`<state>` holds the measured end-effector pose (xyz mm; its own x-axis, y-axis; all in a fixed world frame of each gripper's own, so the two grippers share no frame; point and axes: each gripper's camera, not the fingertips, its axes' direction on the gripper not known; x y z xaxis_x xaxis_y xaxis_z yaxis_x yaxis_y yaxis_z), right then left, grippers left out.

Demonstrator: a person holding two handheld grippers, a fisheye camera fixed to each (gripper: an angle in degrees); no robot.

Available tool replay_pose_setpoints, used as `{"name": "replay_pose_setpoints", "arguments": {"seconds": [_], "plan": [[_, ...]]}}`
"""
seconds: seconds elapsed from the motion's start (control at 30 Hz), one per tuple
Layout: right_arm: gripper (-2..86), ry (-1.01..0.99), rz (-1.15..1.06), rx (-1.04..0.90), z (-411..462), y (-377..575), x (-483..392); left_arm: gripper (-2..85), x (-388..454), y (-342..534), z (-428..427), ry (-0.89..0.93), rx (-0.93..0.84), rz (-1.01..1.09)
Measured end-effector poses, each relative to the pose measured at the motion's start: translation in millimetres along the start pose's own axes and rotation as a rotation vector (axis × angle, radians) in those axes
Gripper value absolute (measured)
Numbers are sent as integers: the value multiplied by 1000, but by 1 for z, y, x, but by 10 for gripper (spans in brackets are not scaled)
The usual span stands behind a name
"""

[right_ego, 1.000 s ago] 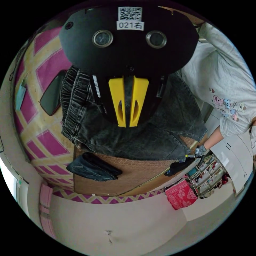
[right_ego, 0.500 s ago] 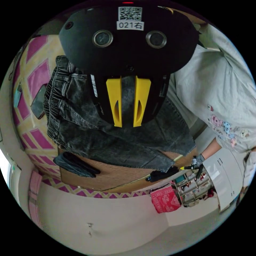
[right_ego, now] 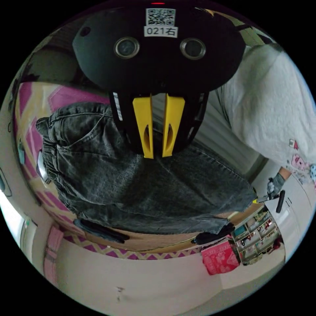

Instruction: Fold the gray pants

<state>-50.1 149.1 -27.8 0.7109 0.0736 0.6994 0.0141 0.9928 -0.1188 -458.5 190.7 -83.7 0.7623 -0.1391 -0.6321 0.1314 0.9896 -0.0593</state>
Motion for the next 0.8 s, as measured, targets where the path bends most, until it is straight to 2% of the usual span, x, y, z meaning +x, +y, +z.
{"name": "replay_pose_setpoints", "arguments": {"seconds": [0.1,0.2,0.3,0.37,0.57,0.8], "plan": [[53,82,-39,23,-7,14,-17,-6,-12,38,-23,-24,104,-141],[44,128,5,74,-14,33,-26,-8,-19,65,-36,-16,126,-212],[33,112,158,99,-31,49,-18,-5,-24,82,-40,-18,89,-261],[49,144,314,211,-64,74,-7,1,-27,91,-44,-16,94,-284],[74,90,752,376,-119,173,41,48,-64,124,-44,172,117,-482],[74,-128,1042,472,-125,263,88,44,-128,159,-36,450,193,-826]]}}
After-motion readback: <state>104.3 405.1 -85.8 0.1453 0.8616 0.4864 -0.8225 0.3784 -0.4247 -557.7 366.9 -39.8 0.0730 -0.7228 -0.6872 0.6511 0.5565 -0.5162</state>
